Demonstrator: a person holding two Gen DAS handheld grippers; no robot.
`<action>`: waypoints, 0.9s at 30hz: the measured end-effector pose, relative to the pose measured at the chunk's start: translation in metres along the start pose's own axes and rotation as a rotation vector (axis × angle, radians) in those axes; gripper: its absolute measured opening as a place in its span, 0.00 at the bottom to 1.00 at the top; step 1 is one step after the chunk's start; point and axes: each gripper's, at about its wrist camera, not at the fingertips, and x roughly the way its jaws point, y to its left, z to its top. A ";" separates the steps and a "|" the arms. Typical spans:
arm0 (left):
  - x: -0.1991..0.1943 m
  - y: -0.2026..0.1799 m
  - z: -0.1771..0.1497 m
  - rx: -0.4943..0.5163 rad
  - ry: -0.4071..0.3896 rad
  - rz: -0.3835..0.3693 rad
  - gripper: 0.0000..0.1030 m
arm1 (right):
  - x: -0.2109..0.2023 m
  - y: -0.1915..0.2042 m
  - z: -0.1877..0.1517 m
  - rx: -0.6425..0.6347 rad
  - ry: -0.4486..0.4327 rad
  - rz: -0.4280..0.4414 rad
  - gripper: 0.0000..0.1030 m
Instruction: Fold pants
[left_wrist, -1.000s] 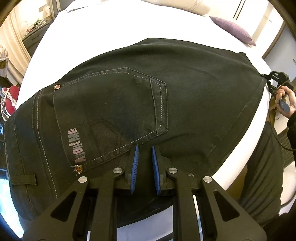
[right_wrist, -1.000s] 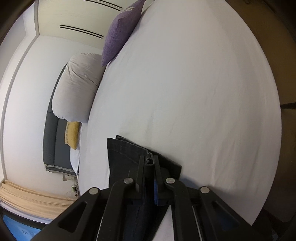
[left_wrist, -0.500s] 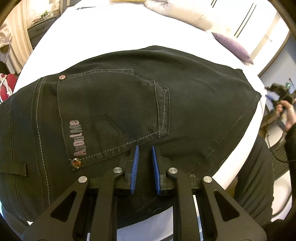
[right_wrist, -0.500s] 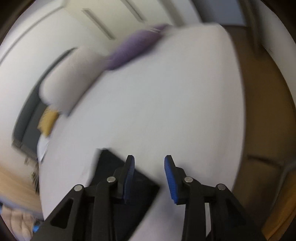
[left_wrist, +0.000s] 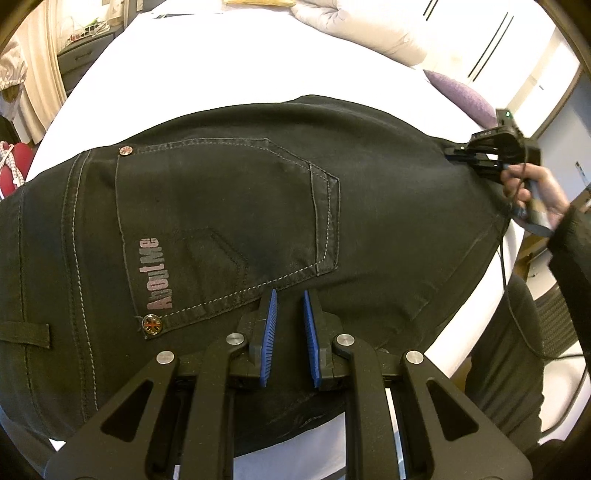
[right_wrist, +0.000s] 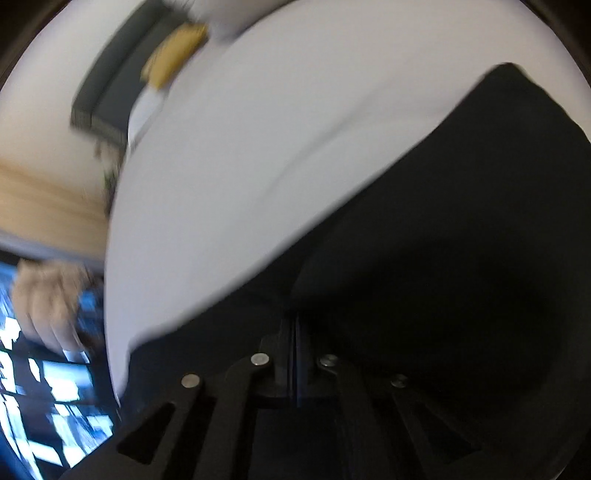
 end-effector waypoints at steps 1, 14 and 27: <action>0.000 0.001 0.000 -0.002 -0.002 -0.001 0.14 | -0.011 -0.013 0.011 0.038 -0.068 -0.052 0.00; -0.008 0.002 -0.011 0.010 -0.011 0.029 0.15 | -0.057 0.036 -0.095 -0.211 -0.012 0.222 0.42; -0.043 0.023 -0.038 -0.041 -0.055 0.017 0.15 | -0.110 -0.005 -0.121 -0.027 -0.073 0.251 0.58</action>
